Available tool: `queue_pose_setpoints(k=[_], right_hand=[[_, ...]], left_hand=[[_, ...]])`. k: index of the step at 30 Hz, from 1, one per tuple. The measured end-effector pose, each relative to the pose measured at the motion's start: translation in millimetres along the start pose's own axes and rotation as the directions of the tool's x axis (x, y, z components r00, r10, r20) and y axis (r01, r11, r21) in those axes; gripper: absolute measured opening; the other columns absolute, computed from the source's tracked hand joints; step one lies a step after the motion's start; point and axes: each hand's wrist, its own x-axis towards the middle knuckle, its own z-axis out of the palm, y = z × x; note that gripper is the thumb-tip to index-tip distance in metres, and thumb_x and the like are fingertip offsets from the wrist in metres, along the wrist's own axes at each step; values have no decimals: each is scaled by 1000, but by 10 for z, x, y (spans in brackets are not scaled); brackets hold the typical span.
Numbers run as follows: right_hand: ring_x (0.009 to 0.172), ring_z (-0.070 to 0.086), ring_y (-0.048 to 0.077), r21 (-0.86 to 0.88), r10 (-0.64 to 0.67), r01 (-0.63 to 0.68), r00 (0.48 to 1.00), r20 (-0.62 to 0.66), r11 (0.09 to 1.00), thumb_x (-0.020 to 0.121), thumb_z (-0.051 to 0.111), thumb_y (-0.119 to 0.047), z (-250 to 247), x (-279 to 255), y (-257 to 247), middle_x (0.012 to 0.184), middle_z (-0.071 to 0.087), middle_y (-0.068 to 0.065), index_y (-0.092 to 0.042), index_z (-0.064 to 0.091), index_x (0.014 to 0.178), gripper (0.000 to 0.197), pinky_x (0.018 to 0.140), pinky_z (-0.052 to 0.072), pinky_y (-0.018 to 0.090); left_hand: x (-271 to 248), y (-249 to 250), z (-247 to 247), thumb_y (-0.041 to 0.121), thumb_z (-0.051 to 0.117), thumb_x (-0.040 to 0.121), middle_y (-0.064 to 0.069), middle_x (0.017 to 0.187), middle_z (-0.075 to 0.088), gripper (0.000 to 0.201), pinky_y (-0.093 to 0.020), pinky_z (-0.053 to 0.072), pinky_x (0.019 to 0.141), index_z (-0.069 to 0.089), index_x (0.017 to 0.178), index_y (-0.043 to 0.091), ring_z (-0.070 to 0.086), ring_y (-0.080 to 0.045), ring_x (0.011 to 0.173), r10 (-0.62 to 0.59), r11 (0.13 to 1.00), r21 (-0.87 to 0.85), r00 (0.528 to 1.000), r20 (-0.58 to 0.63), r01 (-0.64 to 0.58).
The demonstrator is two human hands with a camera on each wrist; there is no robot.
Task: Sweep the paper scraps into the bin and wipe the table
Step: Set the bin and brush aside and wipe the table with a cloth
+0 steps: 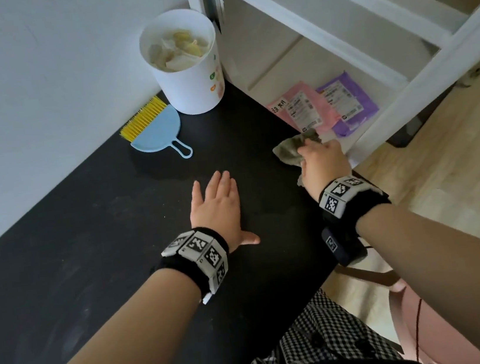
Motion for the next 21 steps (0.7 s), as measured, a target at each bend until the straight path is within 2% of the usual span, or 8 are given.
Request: queue_pose_setpoints(k=[3,6,8,10,13,15,18,21], right_hand=[[116,44,25,-5,-123,124,991,56,992,88,55,-21,97,-337,-176,140,46,0,-20,55,125,37,91,43,33],[118,44,21,69,-321,316,944,77,946,90,50,-19,215,-764,-170,143,47,-5,-21,57,125,36,93,46,33],[119,42,16,78,-369,363,925,86,929,92,48,-20,222,-894,-83,142,47,-11,-25,56,127,36,94,47,29],[122,40,15,66,-341,336,937,74,939,94,46,-20,180,-842,62,143,45,-14,-26,54,130,37,98,44,28],[126,39,22,60,-142,139,989,37,988,95,43,-17,74,-575,413,145,44,-7,-21,54,129,36,104,34,31],[127,41,27,47,-59,58,998,15,997,95,43,-15,57,-443,599,144,45,-2,-17,57,126,34,106,29,32],[122,44,28,5,-7,7,999,-42,1000,91,46,-13,92,-453,536,143,46,-1,-18,56,126,37,102,35,33],[116,47,27,71,22,-21,1000,-15,997,90,52,-18,150,-783,240,137,47,6,-19,54,128,39,99,41,34]], left_hand=[[-121,163,77,75,60,68,-8,159,-12,126,-50,-8,115,-6,151,7,-14,-23,145,52,999,-4,998,19,-52],[-113,264,103,75,61,68,-11,158,-12,127,-50,-8,115,-6,150,5,-15,-25,145,58,998,-1,998,21,-58],[-96,290,100,75,60,68,-13,158,-10,127,-51,-6,116,-5,150,4,-13,-26,145,63,997,47,998,27,-64],[-100,298,94,77,59,67,-13,158,-8,128,-51,-4,117,-4,150,3,-11,-26,146,63,993,94,997,39,-67],[-89,301,82,78,59,66,-13,159,-6,129,-51,-2,117,-2,150,3,-8,-25,146,68,990,119,997,42,-73],[-97,311,66,79,58,65,-13,159,-5,129,-51,-2,117,-2,150,3,-7,-25,146,65,988,140,997,46,-71],[-86,320,46,79,58,64,-13,159,-3,129,-50,-2,117,-1,150,2,-5,-25,146,55,985,161,997,51,-63],[-94,325,53,79,60,64,-12,159,-3,130,-50,-1,117,-1,150,3,-4,-24,146,47,986,155,997,54,-54]])
